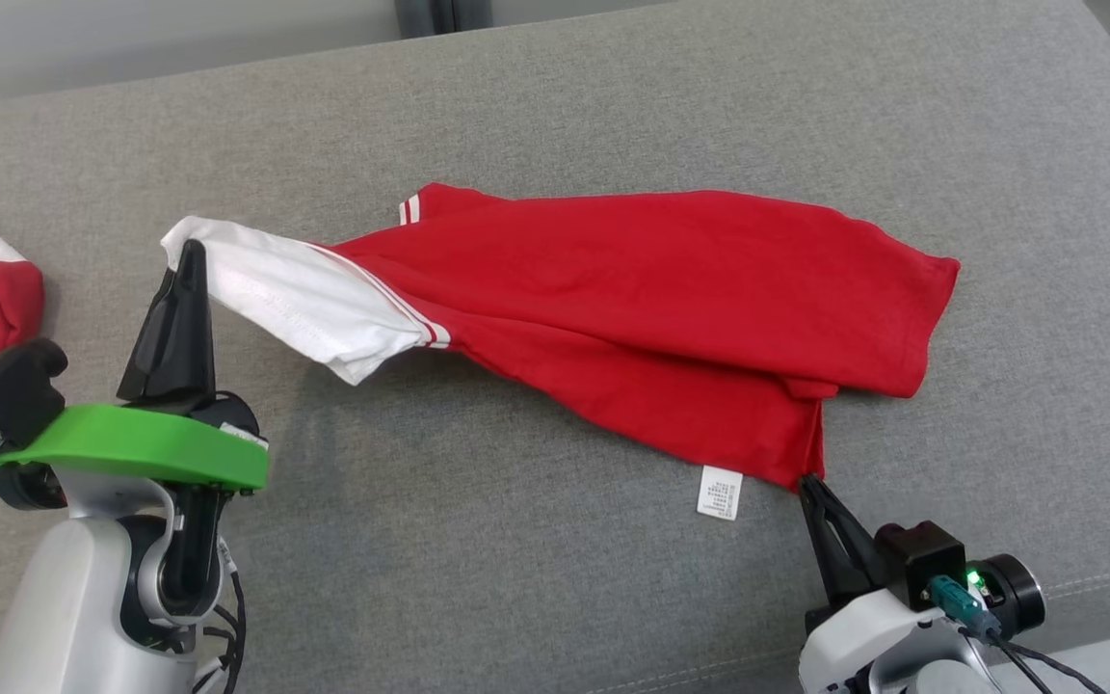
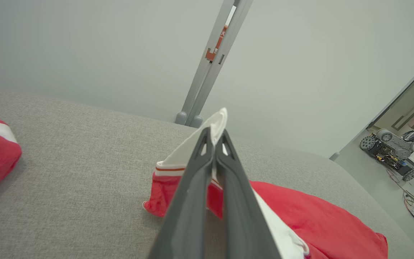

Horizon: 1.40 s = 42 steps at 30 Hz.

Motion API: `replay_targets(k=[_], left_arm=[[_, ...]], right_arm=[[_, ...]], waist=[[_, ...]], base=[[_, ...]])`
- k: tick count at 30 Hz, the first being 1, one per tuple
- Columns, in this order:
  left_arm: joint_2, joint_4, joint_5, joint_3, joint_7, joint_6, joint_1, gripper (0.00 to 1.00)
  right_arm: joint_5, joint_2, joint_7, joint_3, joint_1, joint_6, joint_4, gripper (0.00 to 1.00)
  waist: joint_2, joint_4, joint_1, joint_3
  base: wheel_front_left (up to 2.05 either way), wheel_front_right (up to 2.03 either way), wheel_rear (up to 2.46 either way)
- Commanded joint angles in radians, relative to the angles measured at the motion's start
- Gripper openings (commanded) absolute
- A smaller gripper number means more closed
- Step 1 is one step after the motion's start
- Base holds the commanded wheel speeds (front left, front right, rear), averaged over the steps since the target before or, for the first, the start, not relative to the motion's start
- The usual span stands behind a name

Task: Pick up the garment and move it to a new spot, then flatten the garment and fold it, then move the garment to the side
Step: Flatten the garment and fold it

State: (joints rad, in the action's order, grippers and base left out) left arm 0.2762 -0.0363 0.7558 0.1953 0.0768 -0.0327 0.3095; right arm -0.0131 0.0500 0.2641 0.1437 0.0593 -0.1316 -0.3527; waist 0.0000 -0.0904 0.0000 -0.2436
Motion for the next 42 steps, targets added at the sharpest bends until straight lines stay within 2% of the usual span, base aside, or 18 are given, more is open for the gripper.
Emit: replay_targets(k=[1,5,13,19,24,26,30,34,36,38,42], left_arm=[[0.005,0.002,0.014,-0.011,0.008,-0.002,-0.013,0.00],[0.004,0.023,0.033,-0.029,0.020,0.005,-0.007,0.00],[0.005,0.158,0.143,-0.085,-0.024,0.024,0.071,0.00],[0.018,0.295,0.206,-0.119,-0.103,-0.015,0.214,0.00],[0.023,0.369,0.258,-0.126,-0.196,-0.069,0.393,0.00],[0.021,0.349,0.283,-0.121,-0.238,-0.091,0.479,0.00],[0.011,0.224,0.303,-0.106,-0.302,-0.130,0.662,0.00],[0.016,0.049,0.263,-0.063,-0.335,-0.131,0.873,0.00],[0.009,-0.042,0.239,-0.049,-0.328,-0.124,0.992,0.00],[-0.003,-0.119,0.223,-0.043,-0.301,-0.099,1.119,0.00],[-0.011,-0.277,0.140,-0.024,-0.189,-0.053,1.321,0.00]], right_arm=[[-0.001,0.006,0.000,0.006,0.016,0.002,0.009,0.00],[-0.028,0.014,0.000,0.012,0.011,0.002,0.084,0.00],[-0.127,0.055,0.000,-0.058,0.064,0.002,0.345,0.00],[-0.209,0.115,0.000,-0.132,0.196,0.002,0.527,0.00],[-0.242,0.187,0.000,-0.178,0.354,0.002,0.582,0.00],[-0.253,0.217,0.000,-0.175,0.434,0.002,0.546,0.00],[-0.269,0.258,-0.013,-0.124,0.640,0.002,0.405,0.00],[-0.293,0.270,-0.056,-0.081,0.893,0.002,0.220,0.00],[-0.281,0.275,-0.063,-0.064,1.027,0.002,0.129,0.00],[-0.258,0.275,-0.060,-0.056,1.156,0.002,0.044,0.00],[-0.194,0.263,-0.022,-0.085,1.378,0.002,-0.111,0.00]], waist=[[0.0000,0.001,0.0000,0.003],[0.0000,0.001,0.0000,0.008],[0.0000,0.001,0.0000,0.006],[0.0000,0.008,0.0000,-0.013],[0.0000,0.023,0.0000,-0.040],[0.0000,0.028,0.0000,-0.056],[0.0000,0.035,0.0000,-0.108],[0.0000,0.038,0.0000,-0.199],[0.0000,0.038,0.0000,-0.255],[0.0000,0.037,0.0000,-0.318],[0.0000,0.034,0.0000,-0.415]], base=[[0.00,0.00,0.00],[0.00,0.00,0.00],[0.00,0.00,0.00],[0.00,0.00,0.00],[0.00,0.00,0.00],[0.00,0.00,0.00],[0.00,0.00,0.00],[0.00,0.00,0.00],[0.00,0.00,0.00],[0.00,0.00,0.00],[0.00,0.00,0.00]])
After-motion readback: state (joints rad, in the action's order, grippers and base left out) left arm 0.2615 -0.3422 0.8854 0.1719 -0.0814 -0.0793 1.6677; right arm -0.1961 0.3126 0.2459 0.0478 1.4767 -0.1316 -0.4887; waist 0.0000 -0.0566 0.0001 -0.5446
